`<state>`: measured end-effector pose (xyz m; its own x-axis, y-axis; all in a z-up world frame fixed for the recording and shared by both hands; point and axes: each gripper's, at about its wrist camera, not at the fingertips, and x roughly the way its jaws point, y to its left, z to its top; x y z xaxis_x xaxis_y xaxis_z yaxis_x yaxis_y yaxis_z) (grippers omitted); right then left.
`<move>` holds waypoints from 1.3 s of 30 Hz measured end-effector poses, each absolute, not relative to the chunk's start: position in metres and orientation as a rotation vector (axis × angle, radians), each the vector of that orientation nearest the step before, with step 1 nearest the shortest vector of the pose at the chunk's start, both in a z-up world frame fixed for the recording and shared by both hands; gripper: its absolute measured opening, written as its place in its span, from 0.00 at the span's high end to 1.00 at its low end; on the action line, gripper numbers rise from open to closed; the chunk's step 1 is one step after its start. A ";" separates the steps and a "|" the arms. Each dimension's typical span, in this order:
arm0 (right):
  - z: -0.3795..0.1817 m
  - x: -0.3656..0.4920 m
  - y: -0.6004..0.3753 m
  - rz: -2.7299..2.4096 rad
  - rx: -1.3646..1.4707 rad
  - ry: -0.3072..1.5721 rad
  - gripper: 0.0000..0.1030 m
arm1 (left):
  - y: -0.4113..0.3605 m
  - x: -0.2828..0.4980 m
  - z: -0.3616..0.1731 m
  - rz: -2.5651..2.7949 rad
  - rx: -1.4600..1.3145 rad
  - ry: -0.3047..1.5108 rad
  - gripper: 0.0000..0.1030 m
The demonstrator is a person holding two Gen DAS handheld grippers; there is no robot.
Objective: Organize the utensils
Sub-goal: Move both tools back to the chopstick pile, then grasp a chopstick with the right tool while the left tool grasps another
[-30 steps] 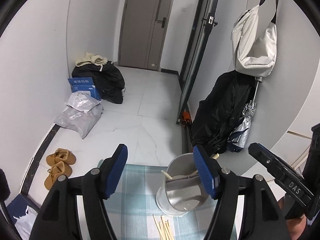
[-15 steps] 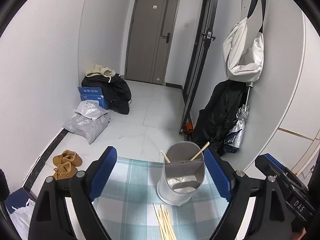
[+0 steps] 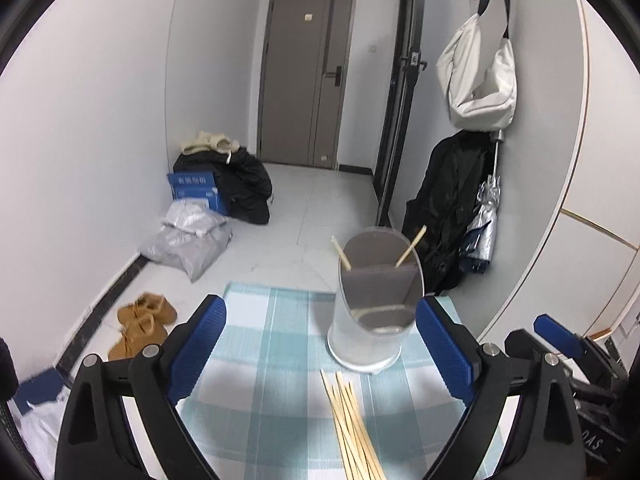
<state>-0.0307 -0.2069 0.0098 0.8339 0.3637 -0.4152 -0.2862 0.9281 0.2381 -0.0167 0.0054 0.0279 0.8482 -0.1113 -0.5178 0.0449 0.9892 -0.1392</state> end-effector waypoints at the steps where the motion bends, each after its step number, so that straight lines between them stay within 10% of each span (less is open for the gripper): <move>1: 0.004 -0.031 -0.206 0.344 0.167 0.484 0.26 | 0.006 -0.017 0.023 -0.079 -0.130 0.560 0.10; 24: -0.104 0.035 -0.164 0.385 0.002 0.955 0.26 | 0.059 0.014 -0.050 0.058 -0.223 0.748 0.10; 39: -0.154 0.070 -0.120 0.406 -0.150 1.107 0.61 | 0.099 0.026 -0.061 0.133 -0.388 0.840 0.10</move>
<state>0.0704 -0.1197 -0.1535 0.3828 0.2431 -0.8912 -0.3904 0.9169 0.0825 0.0261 0.0985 -0.0608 0.6637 -0.0372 -0.7470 -0.2660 0.9217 -0.2823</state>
